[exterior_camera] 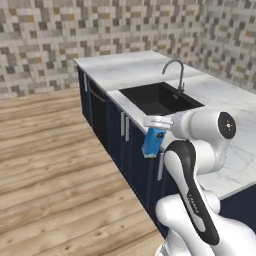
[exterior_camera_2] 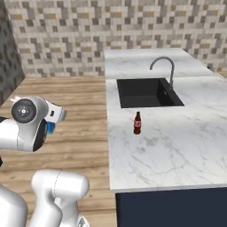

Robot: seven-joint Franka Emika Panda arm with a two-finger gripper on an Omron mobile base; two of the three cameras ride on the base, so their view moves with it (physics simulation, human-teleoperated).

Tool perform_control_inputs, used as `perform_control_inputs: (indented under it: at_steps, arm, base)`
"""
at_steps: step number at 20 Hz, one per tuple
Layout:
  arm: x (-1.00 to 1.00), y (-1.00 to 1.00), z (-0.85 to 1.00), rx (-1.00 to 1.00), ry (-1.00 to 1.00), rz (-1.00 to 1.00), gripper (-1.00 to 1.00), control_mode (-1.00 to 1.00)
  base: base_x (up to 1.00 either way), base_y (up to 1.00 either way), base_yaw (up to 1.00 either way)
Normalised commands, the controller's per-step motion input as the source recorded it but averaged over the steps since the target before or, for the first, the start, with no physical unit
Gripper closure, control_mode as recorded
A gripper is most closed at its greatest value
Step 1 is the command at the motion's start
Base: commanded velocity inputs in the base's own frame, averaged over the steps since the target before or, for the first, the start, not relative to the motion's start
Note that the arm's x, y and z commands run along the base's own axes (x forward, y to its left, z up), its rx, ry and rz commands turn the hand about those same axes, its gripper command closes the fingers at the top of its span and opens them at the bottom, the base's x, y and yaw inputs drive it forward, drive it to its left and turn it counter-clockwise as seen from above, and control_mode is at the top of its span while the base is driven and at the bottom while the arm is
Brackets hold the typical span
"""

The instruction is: Move the drinks to the dining counter.

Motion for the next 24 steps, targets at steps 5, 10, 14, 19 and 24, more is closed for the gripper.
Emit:
perform_control_inputs:
  at_steps: [5, 10, 14, 19, 24]
  arm:
    - [0.0, 0.0, 0.0, 0.0, 0.0, 0.0, 1.0, 1.0]
    - [0.0, 0.0, 0.0, 0.0, 0.0, 0.0, 1.0, 1.0]
    - [0.0, 0.0, 0.0, 0.0, 0.0, 0.0, 1.0, 1.0]
    - [0.0, 0.0, 0.0, 0.0, 0.0, 0.0, 1.0, 1.0]
    - [0.0, 0.0, 0.0, 0.0, 0.0, 0.0, 1.0, 1.0]
  base:
    - [0.26, -0.47, -0.16]
    - [0.16, -0.58, -0.24]
    - [0.19, -0.5, -0.36]
    - [0.26, -0.39, -0.44]
    - [0.24, -0.38, -0.54]
